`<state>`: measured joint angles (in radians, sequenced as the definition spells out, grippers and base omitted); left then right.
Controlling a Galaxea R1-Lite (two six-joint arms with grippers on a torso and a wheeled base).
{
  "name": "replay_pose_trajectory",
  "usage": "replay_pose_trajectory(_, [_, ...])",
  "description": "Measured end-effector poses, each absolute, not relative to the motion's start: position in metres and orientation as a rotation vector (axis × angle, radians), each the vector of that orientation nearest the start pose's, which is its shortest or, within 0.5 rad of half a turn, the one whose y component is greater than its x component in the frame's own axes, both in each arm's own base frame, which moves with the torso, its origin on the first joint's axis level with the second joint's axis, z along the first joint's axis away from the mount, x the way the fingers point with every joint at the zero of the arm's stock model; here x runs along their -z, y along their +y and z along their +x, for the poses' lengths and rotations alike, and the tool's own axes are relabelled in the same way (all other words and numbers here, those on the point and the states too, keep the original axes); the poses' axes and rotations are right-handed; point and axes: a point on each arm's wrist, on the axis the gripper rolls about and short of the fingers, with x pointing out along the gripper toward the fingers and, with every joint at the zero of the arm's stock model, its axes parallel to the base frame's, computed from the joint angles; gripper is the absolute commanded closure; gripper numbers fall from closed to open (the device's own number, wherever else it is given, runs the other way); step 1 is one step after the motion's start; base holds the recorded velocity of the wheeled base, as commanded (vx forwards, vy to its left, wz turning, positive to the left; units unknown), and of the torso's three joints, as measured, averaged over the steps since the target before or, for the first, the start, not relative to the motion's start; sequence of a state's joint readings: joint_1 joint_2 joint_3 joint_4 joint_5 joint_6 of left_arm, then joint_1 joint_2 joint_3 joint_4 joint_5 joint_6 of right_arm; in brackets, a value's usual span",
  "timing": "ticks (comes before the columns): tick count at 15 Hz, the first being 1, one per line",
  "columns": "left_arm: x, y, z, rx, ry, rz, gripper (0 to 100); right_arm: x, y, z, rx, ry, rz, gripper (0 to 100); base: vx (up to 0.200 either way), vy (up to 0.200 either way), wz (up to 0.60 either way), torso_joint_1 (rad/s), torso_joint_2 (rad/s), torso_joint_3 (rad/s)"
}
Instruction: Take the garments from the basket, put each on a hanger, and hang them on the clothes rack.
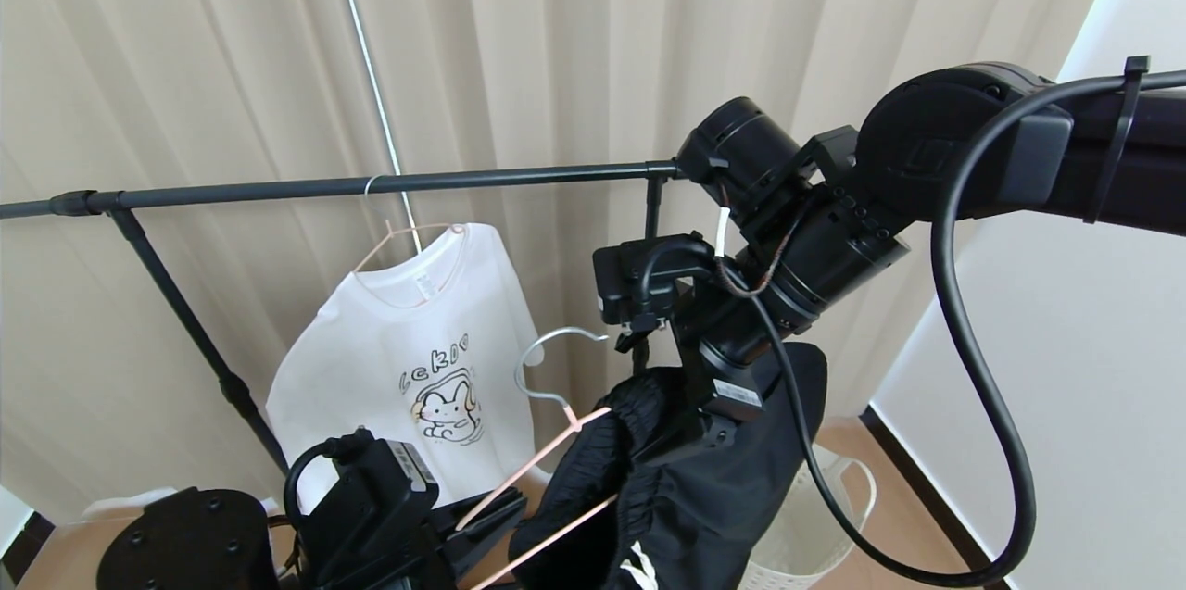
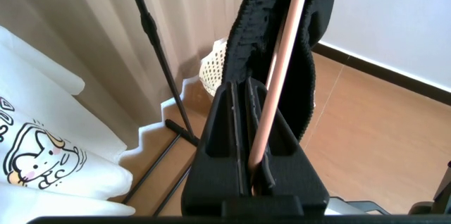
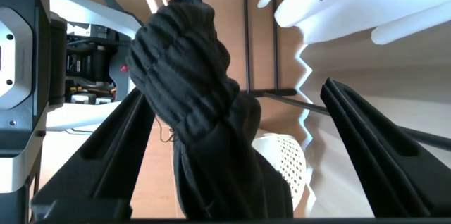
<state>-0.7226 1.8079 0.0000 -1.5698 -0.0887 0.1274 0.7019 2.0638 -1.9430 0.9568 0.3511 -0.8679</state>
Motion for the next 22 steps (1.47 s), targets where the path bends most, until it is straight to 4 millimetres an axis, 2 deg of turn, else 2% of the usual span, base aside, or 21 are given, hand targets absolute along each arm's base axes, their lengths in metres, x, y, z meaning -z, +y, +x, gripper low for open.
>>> replay_pose_trajectory(6, [-0.0803,-0.1352,0.1503,0.822,0.179,0.195,100,-0.2311,0.2477,0.2808,-1.376,0.621,-0.899,0,0.0,0.0,0.0,0.0,0.0,0.0])
replay_pose_trajectory(7, [-0.0803,-0.1352,0.1503,0.822,0.179,0.195,100,-0.231,0.2477,0.2807,-1.375,0.622,-0.9,100,0.0,0.0,0.0,0.0,0.0,0.0])
replay_pose_trajectory(22, [-0.0805,-0.1343,0.1511,0.815,0.183,0.183,100,-0.2316,0.2446,0.2772,-1.377,0.637,-0.901,100,0.0,0.0,0.0,0.0,0.0,0.0])
